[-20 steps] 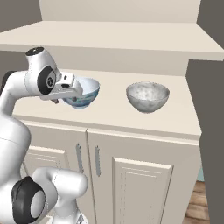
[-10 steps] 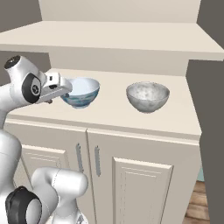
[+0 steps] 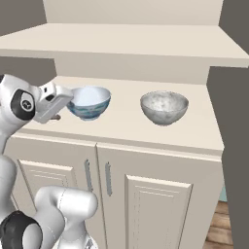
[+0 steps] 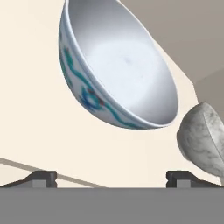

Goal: Pick up the bowls from the cabinet and place each bowl in front of a stool on the dining counter.

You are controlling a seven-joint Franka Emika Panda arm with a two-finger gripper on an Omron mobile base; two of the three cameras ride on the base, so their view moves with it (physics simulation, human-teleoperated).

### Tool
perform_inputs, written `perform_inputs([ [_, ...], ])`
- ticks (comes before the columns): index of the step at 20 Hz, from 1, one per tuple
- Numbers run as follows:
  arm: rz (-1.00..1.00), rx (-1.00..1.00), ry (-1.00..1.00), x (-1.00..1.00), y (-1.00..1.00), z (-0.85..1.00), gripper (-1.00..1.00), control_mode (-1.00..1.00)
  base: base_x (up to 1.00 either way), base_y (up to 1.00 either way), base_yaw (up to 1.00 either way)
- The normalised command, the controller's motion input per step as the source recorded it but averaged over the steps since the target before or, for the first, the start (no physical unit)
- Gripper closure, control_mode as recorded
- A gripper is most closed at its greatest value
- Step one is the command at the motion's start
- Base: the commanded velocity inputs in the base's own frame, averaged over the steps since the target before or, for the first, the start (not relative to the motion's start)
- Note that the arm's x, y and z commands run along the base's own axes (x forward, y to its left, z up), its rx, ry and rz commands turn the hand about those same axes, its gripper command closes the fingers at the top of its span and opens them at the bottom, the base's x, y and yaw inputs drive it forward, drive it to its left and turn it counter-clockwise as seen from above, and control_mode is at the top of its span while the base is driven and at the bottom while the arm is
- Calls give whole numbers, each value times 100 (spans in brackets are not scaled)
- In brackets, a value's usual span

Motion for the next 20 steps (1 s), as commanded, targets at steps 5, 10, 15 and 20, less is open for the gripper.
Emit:
perform_inputs([
  [5, 4, -12, 0, 0, 15, 4, -100, -100, 0, 0, 0],
  [10, 0, 0, -1, 2, 0, 0, -100, -100, 0, 0, 0],
  [15, 2, -12, 0, 8, 0, 0, -100, -100, 0, 0, 0],
  [20, 6, -13, 0, 0, 3, 0, -100, -100, 0, 0, 0],
])
